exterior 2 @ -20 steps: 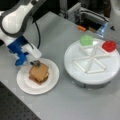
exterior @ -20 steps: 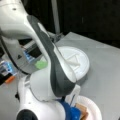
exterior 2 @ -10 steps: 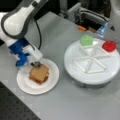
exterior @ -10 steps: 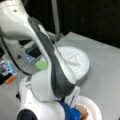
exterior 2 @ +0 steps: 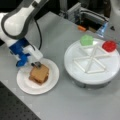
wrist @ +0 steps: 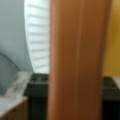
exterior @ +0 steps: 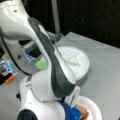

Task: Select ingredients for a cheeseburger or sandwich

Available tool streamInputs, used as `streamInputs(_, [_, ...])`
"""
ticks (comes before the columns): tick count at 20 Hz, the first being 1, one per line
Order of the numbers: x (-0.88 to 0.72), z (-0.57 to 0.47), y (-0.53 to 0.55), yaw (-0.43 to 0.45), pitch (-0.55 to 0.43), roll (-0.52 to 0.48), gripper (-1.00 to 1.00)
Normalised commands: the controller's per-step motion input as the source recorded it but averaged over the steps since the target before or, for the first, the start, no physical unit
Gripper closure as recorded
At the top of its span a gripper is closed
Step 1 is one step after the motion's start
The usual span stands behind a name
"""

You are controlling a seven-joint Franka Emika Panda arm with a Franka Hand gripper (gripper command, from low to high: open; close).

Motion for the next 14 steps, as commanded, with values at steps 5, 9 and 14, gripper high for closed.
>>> streamInputs(5, [-0.06, -0.08, 0.01, -0.049, -0.191, 0.103, -1.0])
streamInputs(9, [-0.05, -0.05, -0.01, -0.026, -0.175, 0.108, -1.0])
streamInputs(14, [-0.02, 0.0, -0.03, 0.0, -0.152, 0.122, -1.0])
